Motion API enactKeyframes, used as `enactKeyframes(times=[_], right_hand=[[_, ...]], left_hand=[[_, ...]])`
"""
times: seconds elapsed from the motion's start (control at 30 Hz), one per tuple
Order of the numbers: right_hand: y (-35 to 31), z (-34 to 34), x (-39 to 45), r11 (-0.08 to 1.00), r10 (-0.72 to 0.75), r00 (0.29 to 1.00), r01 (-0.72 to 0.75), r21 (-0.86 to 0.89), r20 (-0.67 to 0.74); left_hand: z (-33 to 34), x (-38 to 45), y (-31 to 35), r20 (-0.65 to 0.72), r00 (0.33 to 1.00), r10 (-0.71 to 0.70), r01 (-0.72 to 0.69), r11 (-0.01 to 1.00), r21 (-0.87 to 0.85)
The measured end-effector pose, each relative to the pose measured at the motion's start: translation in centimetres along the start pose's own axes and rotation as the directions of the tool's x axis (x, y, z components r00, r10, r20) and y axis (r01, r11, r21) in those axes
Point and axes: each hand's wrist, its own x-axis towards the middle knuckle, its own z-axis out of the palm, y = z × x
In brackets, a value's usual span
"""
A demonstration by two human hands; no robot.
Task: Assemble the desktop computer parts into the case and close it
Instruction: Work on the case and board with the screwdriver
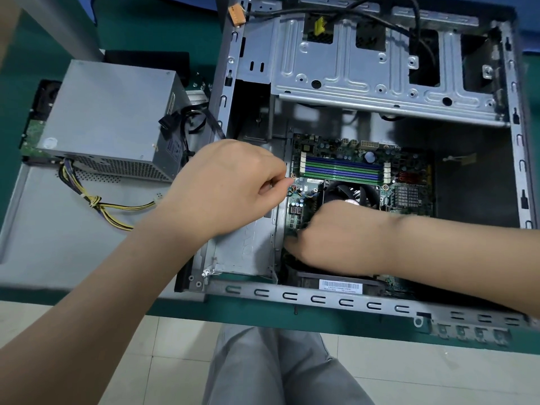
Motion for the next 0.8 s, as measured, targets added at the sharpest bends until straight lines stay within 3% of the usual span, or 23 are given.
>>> enactKeyframes(times=[0.2, 0.43, 0.63, 0.73, 0.8], right_hand=[[0.7, -1.0, 0.8, 0.992, -0.051, 0.999, 0.051, 0.118, -0.007], [0.3, -1.0, 1.2, 0.947, 0.076, 0.997, -0.081, 0.312, 0.03], [0.4, -1.5, 0.9, 0.909, 0.203, 0.975, -0.221, 0.352, 0.087], [1.0, -2.0, -0.1, 0.834, 0.308, 0.95, -0.3, 0.464, 0.061], [1.9, -2.7, -1.7, 0.696, 0.391, 0.92, -0.323, 0.641, 0.038]], left_hand=[[0.0, 0.0, 0.0, 0.001, 1.0, -0.006, 0.006, 1.0, -0.016], [0.0, 0.1, -0.1, -0.005, 1.0, -0.011, 0.011, 1.0, -0.022], [0.1, 0.0, -0.1, -0.049, 0.998, 0.03, -0.031, 0.999, -0.034], [-0.2, -0.4, -0.1, -0.12, 0.991, 0.065, -0.081, 0.987, -0.137], [-0.3, -0.7, -0.1, -0.197, 0.98, 0.033, -0.087, 0.958, -0.272]])
